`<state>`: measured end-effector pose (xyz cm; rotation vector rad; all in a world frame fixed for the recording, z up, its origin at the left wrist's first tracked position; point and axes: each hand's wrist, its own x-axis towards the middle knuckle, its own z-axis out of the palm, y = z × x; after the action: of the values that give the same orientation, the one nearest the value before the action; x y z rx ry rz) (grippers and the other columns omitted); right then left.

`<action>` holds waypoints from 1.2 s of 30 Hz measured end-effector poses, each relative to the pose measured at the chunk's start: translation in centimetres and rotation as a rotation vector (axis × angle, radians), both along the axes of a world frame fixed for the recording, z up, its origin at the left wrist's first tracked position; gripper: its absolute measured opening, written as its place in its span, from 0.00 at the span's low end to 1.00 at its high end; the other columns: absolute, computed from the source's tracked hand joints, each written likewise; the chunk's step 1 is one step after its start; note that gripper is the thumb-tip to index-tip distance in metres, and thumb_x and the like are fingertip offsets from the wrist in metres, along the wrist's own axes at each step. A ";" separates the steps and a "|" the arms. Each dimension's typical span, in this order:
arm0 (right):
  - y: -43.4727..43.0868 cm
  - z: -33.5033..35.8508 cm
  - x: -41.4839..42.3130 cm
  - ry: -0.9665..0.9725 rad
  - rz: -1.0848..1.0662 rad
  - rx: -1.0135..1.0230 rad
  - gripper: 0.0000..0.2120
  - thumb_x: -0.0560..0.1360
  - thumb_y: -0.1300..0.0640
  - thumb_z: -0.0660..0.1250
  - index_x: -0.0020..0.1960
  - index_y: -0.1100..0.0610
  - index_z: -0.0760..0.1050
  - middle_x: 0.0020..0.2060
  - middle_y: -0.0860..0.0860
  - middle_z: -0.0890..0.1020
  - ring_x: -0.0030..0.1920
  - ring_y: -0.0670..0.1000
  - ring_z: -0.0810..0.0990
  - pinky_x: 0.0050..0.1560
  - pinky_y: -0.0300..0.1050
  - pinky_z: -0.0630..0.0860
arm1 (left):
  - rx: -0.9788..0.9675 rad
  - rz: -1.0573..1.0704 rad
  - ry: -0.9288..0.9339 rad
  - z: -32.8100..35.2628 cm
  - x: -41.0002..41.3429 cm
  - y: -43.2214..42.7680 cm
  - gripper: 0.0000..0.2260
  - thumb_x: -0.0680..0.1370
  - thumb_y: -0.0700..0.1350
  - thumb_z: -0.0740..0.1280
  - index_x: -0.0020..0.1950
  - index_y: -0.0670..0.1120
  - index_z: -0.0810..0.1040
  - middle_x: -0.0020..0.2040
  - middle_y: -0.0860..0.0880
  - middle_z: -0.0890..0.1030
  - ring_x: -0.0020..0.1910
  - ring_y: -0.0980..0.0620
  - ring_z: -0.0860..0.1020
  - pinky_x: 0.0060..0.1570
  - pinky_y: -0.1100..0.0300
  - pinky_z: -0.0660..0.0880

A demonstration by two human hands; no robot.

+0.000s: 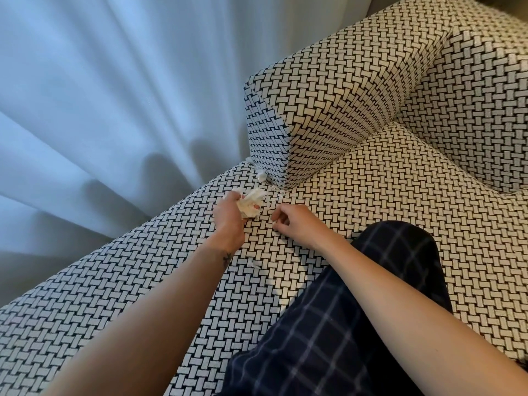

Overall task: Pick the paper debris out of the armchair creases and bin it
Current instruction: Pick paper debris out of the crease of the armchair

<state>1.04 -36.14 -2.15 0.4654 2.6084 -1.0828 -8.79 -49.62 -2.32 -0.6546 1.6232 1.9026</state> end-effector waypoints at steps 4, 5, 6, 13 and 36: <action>-0.3 0.3 -0.3 0.008 0.070 0.091 0.04 0.79 0.58 0.69 0.54 0.54 0.80 0.49 0.46 0.81 0.47 0.45 0.80 0.51 0.40 0.78 | 0.003 -0.006 -0.011 0.1 0.2 0.0 0.06 0.82 0.42 0.63 0.53 0.40 0.76 0.51 0.38 0.85 0.41 0.43 0.83 0.58 0.45 0.79; -0.4 0.2 -0.3 0.017 0.080 0.108 0.04 0.79 0.58 0.68 0.53 0.54 0.80 0.48 0.47 0.81 0.47 0.45 0.80 0.50 0.40 0.77 | 0.003 -0.008 -0.012 0.2 0.2 -0.1 0.06 0.81 0.42 0.63 0.53 0.40 0.76 0.50 0.38 0.85 0.42 0.43 0.83 0.58 0.44 0.79; -0.6 0.1 -0.3 0.026 0.091 0.126 0.03 0.79 0.58 0.68 0.52 0.55 0.79 0.48 0.47 0.81 0.46 0.46 0.79 0.49 0.40 0.77 | 0.007 -0.009 -0.014 0.2 0.2 0.0 0.05 0.81 0.41 0.63 0.52 0.40 0.76 0.49 0.39 0.85 0.42 0.43 0.83 0.58 0.45 0.79; -0.6 0.5 0.5 0.083 -0.086 -0.054 0.03 0.81 0.55 0.65 0.53 0.54 0.77 0.47 0.47 0.79 0.47 0.47 0.79 0.49 0.41 0.78 | -0.007 -0.088 0.017 0.2 0.5 -0.5 0.06 0.81 0.41 0.62 0.52 0.40 0.77 0.51 0.40 0.83 0.43 0.46 0.82 0.59 0.46 0.79; -3.7 2.6 -0.6 0.304 -0.119 -0.151 0.06 0.75 0.60 0.73 0.46 0.51 0.77 0.47 0.47 0.80 0.47 0.45 0.80 0.48 0.38 0.79 | 0.051 -0.420 -0.039 0.4 2.9 -0.5 0.16 0.84 0.42 0.53 0.52 0.39 0.80 0.41 0.44 0.84 0.36 0.51 0.82 0.30 0.59 0.77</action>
<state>0.44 -39.82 0.43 0.4581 2.7534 -1.4827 -5.90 -50.17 -1.92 -0.2962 1.5384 1.6065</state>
